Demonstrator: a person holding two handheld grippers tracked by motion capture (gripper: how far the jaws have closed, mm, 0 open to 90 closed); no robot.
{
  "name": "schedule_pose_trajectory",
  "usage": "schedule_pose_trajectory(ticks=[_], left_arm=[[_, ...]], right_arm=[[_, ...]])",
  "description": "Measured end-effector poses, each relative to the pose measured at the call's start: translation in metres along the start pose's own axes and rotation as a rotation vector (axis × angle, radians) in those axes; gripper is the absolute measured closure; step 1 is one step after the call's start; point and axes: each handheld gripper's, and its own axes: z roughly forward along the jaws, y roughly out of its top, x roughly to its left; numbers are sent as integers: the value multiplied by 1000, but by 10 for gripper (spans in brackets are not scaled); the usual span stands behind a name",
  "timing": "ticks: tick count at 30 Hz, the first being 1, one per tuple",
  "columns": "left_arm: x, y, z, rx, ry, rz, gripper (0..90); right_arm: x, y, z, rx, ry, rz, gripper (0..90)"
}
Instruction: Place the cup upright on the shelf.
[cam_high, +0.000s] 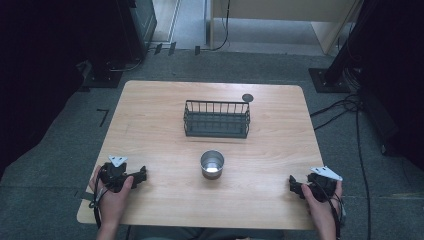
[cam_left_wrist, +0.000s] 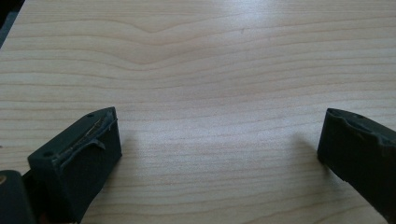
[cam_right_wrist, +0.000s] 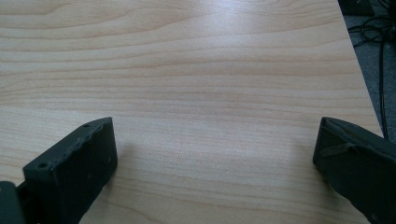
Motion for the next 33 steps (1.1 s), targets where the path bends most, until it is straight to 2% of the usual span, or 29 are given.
schedule_pose_trajectory(ticks=[6,8,14,24,33], left_arm=[[0,0,0,0,-1,0,0],[0,0,0,0,-1,0,0],[0,0,0,0,-1,0,0],[0,0,0,0,0,0,0],[0,0,0,0,0,0,0]], right_arm=[[3,1,0,4,-15,17,0],[5,1,-1,10,-8,16,0],[12,7,-9,-35,20,8,0],[23,17,-17,-55,44,-11,0],[41,29,-19,-93,93,-41,0]])
